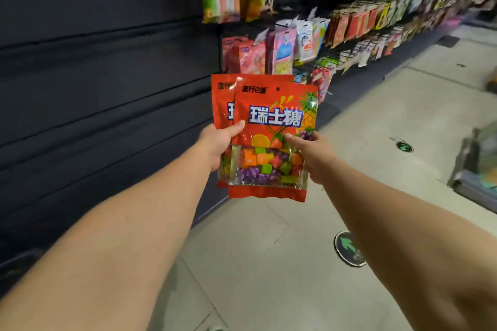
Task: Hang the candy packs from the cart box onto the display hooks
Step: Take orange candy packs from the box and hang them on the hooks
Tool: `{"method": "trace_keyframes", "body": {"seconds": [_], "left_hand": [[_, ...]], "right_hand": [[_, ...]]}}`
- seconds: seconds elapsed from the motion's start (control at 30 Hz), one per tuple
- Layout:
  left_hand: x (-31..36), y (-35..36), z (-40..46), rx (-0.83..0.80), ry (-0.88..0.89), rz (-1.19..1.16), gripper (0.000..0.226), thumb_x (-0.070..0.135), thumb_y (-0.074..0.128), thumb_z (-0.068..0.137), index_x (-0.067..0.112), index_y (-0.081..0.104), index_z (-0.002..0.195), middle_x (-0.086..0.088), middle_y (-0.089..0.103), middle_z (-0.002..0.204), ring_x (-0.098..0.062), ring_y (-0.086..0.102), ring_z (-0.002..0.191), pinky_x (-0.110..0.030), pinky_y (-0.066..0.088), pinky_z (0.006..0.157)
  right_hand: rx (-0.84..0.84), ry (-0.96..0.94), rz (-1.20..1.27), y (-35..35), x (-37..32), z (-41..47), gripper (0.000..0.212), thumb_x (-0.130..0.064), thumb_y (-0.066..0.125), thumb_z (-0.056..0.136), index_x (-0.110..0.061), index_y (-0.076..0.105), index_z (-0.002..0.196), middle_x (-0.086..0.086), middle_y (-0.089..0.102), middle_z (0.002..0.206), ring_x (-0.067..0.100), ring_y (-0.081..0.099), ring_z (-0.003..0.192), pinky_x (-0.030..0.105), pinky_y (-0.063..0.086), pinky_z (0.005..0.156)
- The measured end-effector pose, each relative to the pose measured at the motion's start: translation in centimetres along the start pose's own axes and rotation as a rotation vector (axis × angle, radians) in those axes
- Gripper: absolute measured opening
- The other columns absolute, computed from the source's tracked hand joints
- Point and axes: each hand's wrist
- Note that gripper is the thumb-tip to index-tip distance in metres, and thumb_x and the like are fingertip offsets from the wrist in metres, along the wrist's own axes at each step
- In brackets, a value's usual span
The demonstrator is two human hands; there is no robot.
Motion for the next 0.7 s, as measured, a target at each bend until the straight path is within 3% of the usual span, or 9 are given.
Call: {"method": "trace_keyframes", "body": {"seconds": [0.2, 0.3, 0.4, 0.5, 0.6, 0.7], "left_hand": [[2.0, 7.5, 8.6, -0.072, 0.04, 0.047, 0.039, 0.035, 0.082, 0.082, 0.022, 0.07, 0.117, -0.003, 0.075, 0.114, -0.029, 0.069, 0.108, -0.052, 0.052, 0.099], [3.7, 11.1, 13.5, -0.128, 0.085, 0.055, 0.036, 0.033, 0.081, 0.083, 0.024, 0.067, 0.115, -0.001, 0.071, 0.122, -0.028, 0.063, 0.116, -0.05, 0.047, 0.106], [6.2, 14.9, 18.9, -0.171, 0.117, 0.059, 0.022, 0.026, 0.078, 0.087, 0.023, 0.063, 0.103, 0.0, 0.066, 0.117, -0.023, 0.059, 0.117, -0.044, 0.044, 0.106], [8.9, 18.5, 24.1, -0.215, 0.089, 0.084, 0.046, 0.034, 0.081, 0.083, 0.018, 0.066, 0.123, 0.001, 0.066, 0.125, -0.023, 0.056, 0.124, -0.039, 0.039, 0.107], [10.6, 21.8, 29.2, -0.274, 0.05, 0.042, 0.073, 0.06, 0.09, 0.052, 0.024, 0.073, 0.113, 0.0, 0.073, 0.121, -0.028, 0.063, 0.119, -0.053, 0.043, 0.11], [10.0, 25.3, 34.8, -0.337, 0.015, 0.03, 0.094, 0.072, 0.089, 0.033, 0.03, 0.073, 0.116, 0.003, 0.076, 0.115, -0.028, 0.066, 0.115, -0.054, 0.044, 0.108]], "right_hand": [[0.121, -0.076, -0.022, -5.2, -3.9, 7.0, 0.023, -0.014, 0.08, 0.08, -0.013, 0.067, 0.1, 0.011, 0.074, 0.102, 0.03, 0.072, 0.092, 0.047, 0.059, 0.085], [0.208, -0.093, 0.0, -7.1, -5.9, 11.8, 0.039, -0.012, 0.082, 0.078, -0.007, 0.065, 0.112, 0.013, 0.073, 0.104, 0.033, 0.071, 0.095, 0.052, 0.057, 0.088], [0.266, -0.106, 0.046, -8.7, -8.3, 16.5, 0.038, -0.01, 0.078, 0.082, -0.005, 0.065, 0.117, 0.013, 0.073, 0.105, 0.033, 0.07, 0.096, 0.05, 0.057, 0.088], [0.314, -0.104, 0.12, -10.4, -10.9, 21.1, 0.033, -0.014, 0.077, 0.084, -0.007, 0.066, 0.114, 0.014, 0.073, 0.107, 0.035, 0.07, 0.1, 0.053, 0.055, 0.092], [0.378, -0.12, 0.158, -11.9, -12.6, 25.0, 0.031, -0.019, 0.078, 0.083, -0.01, 0.067, 0.111, 0.013, 0.074, 0.106, 0.034, 0.07, 0.099, 0.055, 0.053, 0.094], [0.437, -0.131, 0.179, -13.8, -13.5, 28.0, 0.029, -0.019, 0.077, 0.084, -0.011, 0.067, 0.11, 0.013, 0.074, 0.105, 0.034, 0.071, 0.096, 0.055, 0.056, 0.09]]}}
Point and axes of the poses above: each hand's wrist, its own z-axis towards the middle knuckle, its own y-axis out of the palm, x = y × z
